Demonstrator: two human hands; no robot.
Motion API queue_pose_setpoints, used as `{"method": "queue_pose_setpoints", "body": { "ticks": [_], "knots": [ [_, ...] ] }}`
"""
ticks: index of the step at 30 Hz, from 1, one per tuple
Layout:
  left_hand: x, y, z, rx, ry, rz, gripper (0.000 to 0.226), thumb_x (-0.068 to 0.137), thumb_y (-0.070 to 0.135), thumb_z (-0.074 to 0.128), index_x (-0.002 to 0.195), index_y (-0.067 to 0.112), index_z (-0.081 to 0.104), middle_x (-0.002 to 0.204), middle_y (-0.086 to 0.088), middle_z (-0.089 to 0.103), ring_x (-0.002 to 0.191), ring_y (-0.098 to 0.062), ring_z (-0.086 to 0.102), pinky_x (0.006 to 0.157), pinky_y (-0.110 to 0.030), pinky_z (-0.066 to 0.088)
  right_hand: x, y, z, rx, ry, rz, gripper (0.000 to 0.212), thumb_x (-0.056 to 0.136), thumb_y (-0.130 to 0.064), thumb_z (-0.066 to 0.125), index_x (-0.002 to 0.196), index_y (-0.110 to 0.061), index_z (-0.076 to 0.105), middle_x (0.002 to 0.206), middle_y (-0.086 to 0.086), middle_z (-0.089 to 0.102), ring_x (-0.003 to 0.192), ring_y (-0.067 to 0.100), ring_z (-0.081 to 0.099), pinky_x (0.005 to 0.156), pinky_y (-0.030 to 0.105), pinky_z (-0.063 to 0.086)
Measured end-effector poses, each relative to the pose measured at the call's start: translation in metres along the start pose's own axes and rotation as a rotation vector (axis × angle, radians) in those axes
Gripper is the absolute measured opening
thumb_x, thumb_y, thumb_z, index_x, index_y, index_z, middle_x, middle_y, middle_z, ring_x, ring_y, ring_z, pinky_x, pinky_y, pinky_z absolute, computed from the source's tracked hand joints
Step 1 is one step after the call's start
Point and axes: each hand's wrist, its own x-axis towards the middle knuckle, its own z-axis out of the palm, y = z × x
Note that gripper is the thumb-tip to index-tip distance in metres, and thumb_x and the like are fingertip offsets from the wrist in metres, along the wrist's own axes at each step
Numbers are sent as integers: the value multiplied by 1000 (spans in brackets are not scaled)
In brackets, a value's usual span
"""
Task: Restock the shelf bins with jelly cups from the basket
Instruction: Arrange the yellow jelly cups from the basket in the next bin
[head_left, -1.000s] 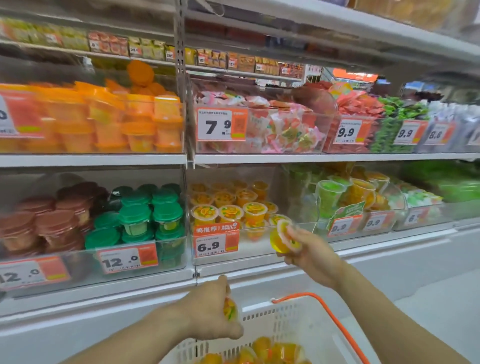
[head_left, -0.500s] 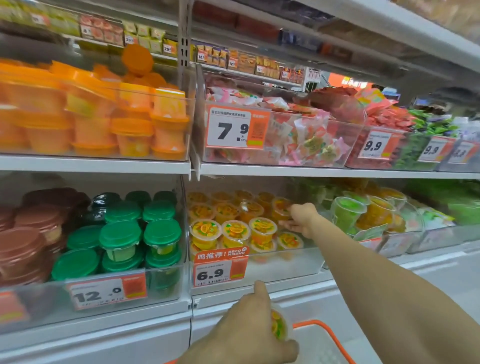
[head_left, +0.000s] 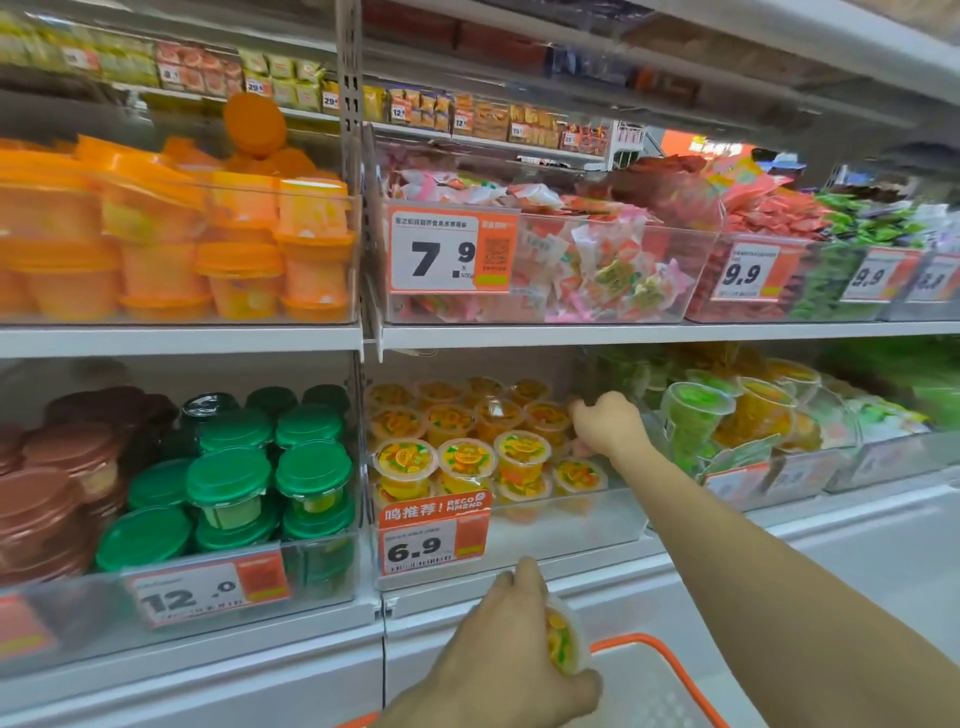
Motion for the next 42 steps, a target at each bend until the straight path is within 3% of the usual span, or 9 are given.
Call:
{"method": "queue_pose_setpoints", "body": {
  "ticks": [3,5,9,12,17,22,28,36,42],
  "knots": [
    [-2,0,-1,-12,124,67,54,72,56,71,112,34,41,110,9,37,103,-15,52,87,-31,46,-49,-8,-24,-82,217,-355,28,97,-35,56,83,-12,62,74,0,65,72,23,61,67,29,45],
    [-1,0,-2,-56,204,103,59,72,51,74,122,39,46,113,10,33,104,-14,54,92,-29,47,-83,-15,-37,29,115,-504,29,94,-37,62,74,-15,62,65,-1,66,65,18,63,61,32,48],
    [0,6,-5,-166,401,160,65,72,41,78,130,39,50,116,15,36,105,-6,48,92,-19,42,-126,-21,-57,-5,-823,-378,36,86,-51,69,102,-19,67,88,1,72,79,19,71,69,34,59],
    [0,10,-4,-278,546,170,69,67,42,82,126,40,45,118,20,49,107,-4,52,88,-21,47,-139,-9,-51,170,-1108,-227,33,88,-27,73,118,-21,61,102,1,71,92,18,69,69,31,58],
    [0,6,-5,-337,636,192,94,67,39,84,144,33,30,134,13,47,124,-13,48,104,-34,45,-122,-9,-47,379,-872,-232,35,81,-12,80,109,-4,59,94,11,70,86,23,70,68,33,58],
    [-4,4,-3,-76,637,220,67,90,37,60,148,28,28,148,14,32,138,-8,28,116,-27,27,-80,-5,-56,564,-395,-70,13,100,-9,56,108,-3,63,103,19,66,87,27,66,73,44,59],
    [2,4,1,57,648,263,45,92,34,50,135,28,39,136,16,36,130,-7,30,110,-22,26,-39,19,-39,120,-81,-29,28,101,-19,50,121,-4,63,117,21,67,105,38,64,90,50,56],
    [10,5,14,-32,646,397,25,86,33,46,110,30,53,113,21,47,112,3,40,94,-12,33,-26,17,-23,-301,-82,-14,30,98,-13,50,115,8,62,124,27,63,114,38,62,81,35,49],
    [18,-10,20,-33,622,357,12,85,31,48,95,31,54,101,22,46,104,3,43,86,-6,32,-24,15,-20,-401,-187,46,36,97,-7,43,128,8,55,135,25,56,123,37,57,93,38,48]
  ]
}}
